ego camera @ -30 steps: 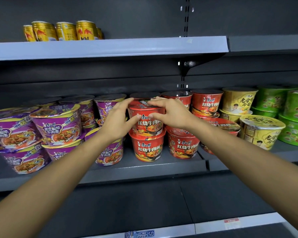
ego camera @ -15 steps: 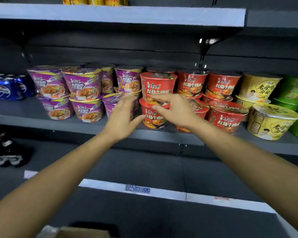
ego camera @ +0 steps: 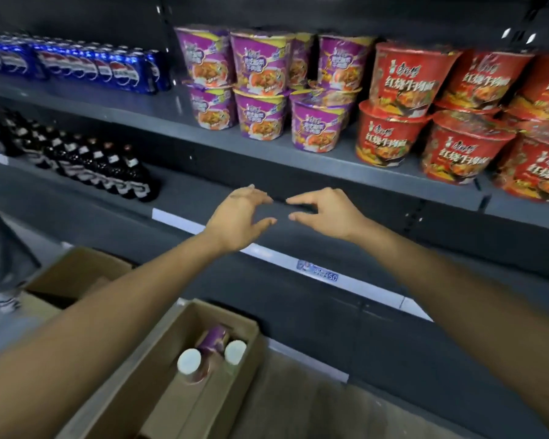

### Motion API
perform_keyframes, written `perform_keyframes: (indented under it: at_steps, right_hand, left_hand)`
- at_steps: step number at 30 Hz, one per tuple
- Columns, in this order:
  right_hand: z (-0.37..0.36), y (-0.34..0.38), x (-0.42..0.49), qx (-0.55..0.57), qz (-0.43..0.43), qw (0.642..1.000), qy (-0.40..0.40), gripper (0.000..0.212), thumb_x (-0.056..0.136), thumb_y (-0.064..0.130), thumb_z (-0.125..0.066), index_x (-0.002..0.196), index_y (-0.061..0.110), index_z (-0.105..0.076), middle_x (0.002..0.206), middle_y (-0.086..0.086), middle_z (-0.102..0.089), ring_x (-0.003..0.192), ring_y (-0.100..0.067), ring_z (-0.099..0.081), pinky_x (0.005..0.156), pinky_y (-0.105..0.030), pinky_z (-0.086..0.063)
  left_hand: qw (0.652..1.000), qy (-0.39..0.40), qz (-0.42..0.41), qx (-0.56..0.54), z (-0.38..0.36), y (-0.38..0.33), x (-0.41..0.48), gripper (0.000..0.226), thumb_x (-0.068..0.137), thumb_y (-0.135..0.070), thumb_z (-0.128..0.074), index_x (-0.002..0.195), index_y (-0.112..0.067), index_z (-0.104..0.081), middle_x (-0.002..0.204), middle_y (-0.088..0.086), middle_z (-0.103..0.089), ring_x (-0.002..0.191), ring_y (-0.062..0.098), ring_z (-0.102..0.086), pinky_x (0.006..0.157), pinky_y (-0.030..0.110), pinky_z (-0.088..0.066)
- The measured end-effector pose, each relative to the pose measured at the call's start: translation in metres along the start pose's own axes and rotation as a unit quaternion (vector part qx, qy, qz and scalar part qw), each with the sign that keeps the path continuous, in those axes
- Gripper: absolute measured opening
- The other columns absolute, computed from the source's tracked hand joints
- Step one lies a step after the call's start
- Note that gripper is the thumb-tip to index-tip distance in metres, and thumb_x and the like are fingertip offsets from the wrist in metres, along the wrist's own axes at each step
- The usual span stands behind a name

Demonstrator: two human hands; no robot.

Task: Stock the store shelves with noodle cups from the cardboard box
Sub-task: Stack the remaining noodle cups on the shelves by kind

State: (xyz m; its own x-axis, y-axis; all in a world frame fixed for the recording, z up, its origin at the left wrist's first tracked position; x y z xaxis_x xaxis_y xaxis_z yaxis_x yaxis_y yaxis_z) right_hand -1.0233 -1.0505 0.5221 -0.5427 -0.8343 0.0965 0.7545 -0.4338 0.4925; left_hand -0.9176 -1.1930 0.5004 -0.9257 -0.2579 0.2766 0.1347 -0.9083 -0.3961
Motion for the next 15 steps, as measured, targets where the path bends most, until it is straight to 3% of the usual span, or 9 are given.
perform_keyframes:
  at_steps: [5, 10, 14, 15]
  right_hand:
    - [-0.075, 0.028, -0.007, 0.011, -0.04, 0.998, 0.041, 0.037, 0.088, 0.032, -0.065, 0.124, 0.021, -0.063, 0.129, 0.001, -0.061, 0.122, -0.016, -0.052, 0.089, -0.014, -0.032]
    - [-0.163, 0.052, -0.019, 0.046, -0.065, 0.991, 0.107, 0.038, 0.087, 0.033, -0.066, 0.123, 0.021, -0.063, 0.131, 0.004, -0.059, 0.123, -0.014, -0.052, 0.099, -0.019, -0.034]
    - [-0.233, 0.067, -0.033, 0.087, -0.084, 0.98, 0.157, 0.034, 0.086, 0.026, -0.068, 0.118, 0.015, -0.067, 0.122, -0.002, -0.065, 0.113, -0.015, -0.059, 0.094, -0.018, -0.041]
    - [-0.253, 0.067, -0.036, 0.104, -0.09, 0.976, 0.169, 0.03, 0.086, 0.024, -0.069, 0.114, 0.014, -0.07, 0.116, -0.003, -0.068, 0.107, -0.014, -0.062, 0.093, -0.024, -0.046]
  left_hand:
    - [0.998, 0.057, 0.017, 0.001, -0.008, 0.054, -0.057, 0.043, 0.089, -0.029, -0.064, 0.127, -0.011, -0.057, 0.137, 0.005, -0.054, 0.139, 0.02, -0.033, 0.11, 0.024, -0.023]
    - [0.991, 0.128, 0.032, 0.027, -0.02, 0.106, -0.118, 0.045, 0.09, -0.032, -0.062, 0.131, -0.014, -0.055, 0.14, 0.006, -0.05, 0.136, 0.021, -0.037, 0.111, 0.028, -0.026]
    - [0.981, 0.174, 0.075, 0.032, -0.043, 0.155, -0.164, 0.041, 0.09, -0.033, -0.06, 0.129, -0.02, -0.056, 0.137, 0.003, -0.053, 0.128, 0.022, -0.046, 0.106, 0.034, -0.037]
    - [0.978, 0.189, 0.082, 0.032, -0.05, 0.164, -0.175, 0.037, 0.089, -0.03, -0.06, 0.124, -0.02, -0.059, 0.132, 0.004, -0.056, 0.122, 0.023, -0.051, 0.102, 0.035, -0.04]
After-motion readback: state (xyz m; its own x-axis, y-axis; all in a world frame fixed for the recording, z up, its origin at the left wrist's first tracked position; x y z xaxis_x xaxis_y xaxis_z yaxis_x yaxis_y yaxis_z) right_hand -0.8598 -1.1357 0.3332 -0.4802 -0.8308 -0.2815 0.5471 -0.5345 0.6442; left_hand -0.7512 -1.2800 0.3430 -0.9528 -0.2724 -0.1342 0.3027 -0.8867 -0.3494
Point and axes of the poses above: each hand's wrist, its own x-axis towards the middle knuckle, its own z-axis out of the back of the hand, y = z × x, the point moved 3 cm from there along x, towards the middle knuckle
